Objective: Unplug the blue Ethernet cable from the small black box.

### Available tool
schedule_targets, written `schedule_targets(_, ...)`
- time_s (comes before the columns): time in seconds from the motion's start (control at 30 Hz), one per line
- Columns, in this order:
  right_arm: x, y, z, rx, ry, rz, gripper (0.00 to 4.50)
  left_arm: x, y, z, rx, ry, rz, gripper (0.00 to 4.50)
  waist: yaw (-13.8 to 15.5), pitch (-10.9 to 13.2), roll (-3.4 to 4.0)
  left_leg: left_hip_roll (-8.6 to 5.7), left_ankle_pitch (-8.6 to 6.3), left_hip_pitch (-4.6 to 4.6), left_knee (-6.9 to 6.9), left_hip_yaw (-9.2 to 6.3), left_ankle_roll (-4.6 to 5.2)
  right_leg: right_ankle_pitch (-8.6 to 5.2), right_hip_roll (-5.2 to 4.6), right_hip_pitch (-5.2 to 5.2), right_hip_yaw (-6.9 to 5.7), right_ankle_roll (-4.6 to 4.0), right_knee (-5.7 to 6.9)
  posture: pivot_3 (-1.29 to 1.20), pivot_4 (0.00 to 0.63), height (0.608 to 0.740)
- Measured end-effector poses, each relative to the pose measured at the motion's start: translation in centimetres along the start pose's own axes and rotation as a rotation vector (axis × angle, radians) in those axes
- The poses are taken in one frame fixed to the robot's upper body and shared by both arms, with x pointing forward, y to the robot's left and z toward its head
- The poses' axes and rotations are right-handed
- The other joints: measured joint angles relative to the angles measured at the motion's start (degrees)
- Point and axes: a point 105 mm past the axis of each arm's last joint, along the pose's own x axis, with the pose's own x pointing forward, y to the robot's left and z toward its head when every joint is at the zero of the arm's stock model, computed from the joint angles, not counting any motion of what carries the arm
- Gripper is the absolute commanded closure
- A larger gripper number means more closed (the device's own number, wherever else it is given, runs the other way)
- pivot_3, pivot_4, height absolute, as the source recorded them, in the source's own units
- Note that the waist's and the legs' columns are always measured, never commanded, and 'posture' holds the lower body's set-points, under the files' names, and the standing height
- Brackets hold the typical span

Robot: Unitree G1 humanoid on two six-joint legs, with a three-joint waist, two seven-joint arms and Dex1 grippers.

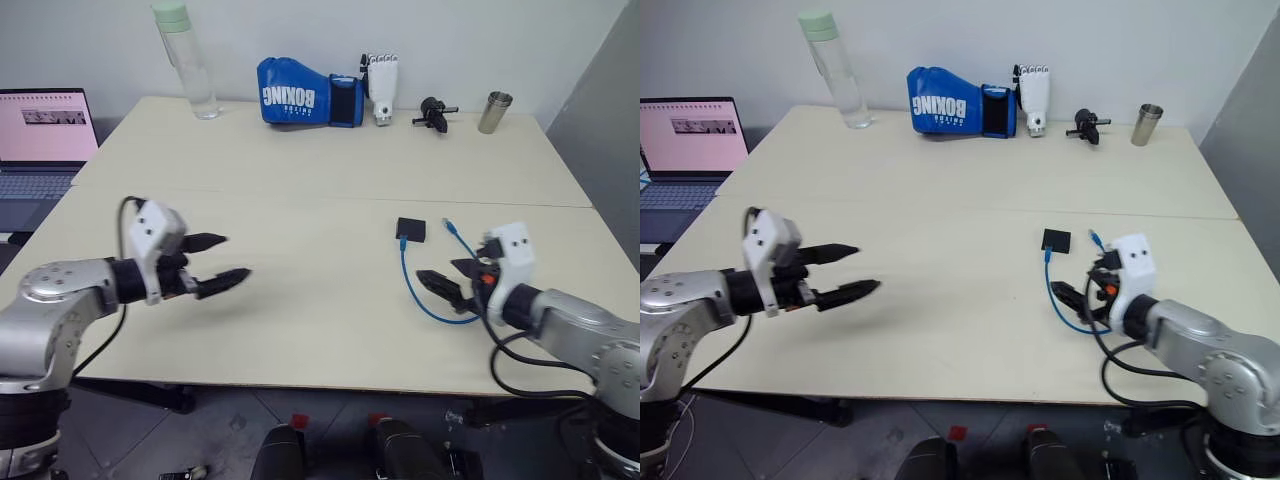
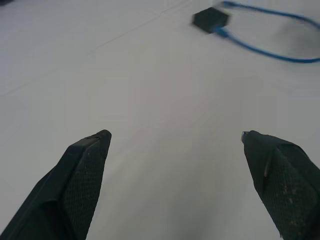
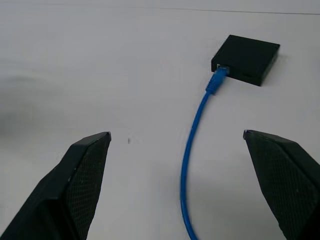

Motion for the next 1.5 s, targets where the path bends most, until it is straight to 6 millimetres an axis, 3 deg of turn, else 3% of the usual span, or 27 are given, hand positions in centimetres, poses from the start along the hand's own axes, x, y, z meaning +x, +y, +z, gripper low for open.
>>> schedule_targets(0.17, 3.1, -0.8, -0.9, -0.001, 0.011, -0.138, 0.0, 1.9, -1.7, 1.1, 0.057, -0.003, -0.177, 0.03, -0.2, 0.0, 0.02, -0.02, 0.0, 0.0, -0.01, 0.06, 0.0, 0.0, 0.03, -0.04, 0.05, -0.01, 0.01, 0.0, 0.15, 0.74)
schedule_targets(0.47, 8.0, -0.8, -1.5, 0.0, 0.01, -0.213, 0.0, 2.8, 0.4, 0.9, 0.101, 0.018, -0.177, 0.03, -0.3, 0.0, 0.04, 0.04, -0.01, -0.01, -0.04, 0.06, 0.01, -0.05, 0.09, -0.1, 0.04, -0.12, 0.06, 0.0, 0.15, 0.74)
schedule_targets(0.8, 10.2, -1.2, -1.3, -0.002, -0.029, -0.285, 0.0, 3.4, 0.2, 0.3, 0.097, 0.019, -0.178, 0.03, -0.2, 0.0, 0.05, 0.03, 0.0, 0.04, 0.0, 0.04, 0.01, -0.05, 0.08, -0.1, 0.04, -0.12, 0.25, 0.0, 0.15, 0.74)
schedule_targets(0.93, 10.4, -1.3, -1.3, -0.004, -0.045, -0.303, 0.65, 3.4, 0.1, 0.1, 0.09, 0.023, -0.179, 0.0, -0.3, 0.0, 0.05, 0.04, 0.0, 0.05, 0.0, 0.04, 0.01, -0.06, 0.08, -0.11, 0.04, -0.12, 0.29, 0.0, 0.15, 0.74)
schedule_targets(1.43, 10.9, -0.4, -1.6, -0.014, -0.056, -0.311, 4.2, 3.4, -0.3, 0.5, 0.102, 0.023, -0.182, 0.0, -0.4, 0.0, 0.05, 0.06, 0.0, 0.06, -0.01, 0.03, 0.01, -0.09, 0.1, -0.13, 0.03, -0.17, 0.32, 0.0, 0.15, 0.74)
schedule_targets(1.5, 10.8, -0.4, -1.6, -0.019, -0.056, -0.314, 4.33, 3.3, -0.2, 0.5, 0.101, 0.023, -0.18, 0.0, -0.4, 0.0, 0.05, 0.05, 0.0, 0.05, -0.01, 0.02, 0.01, -0.09, 0.1, -0.13, 0.03, -0.18, 0.32, 0.0, 0.15, 0.74)
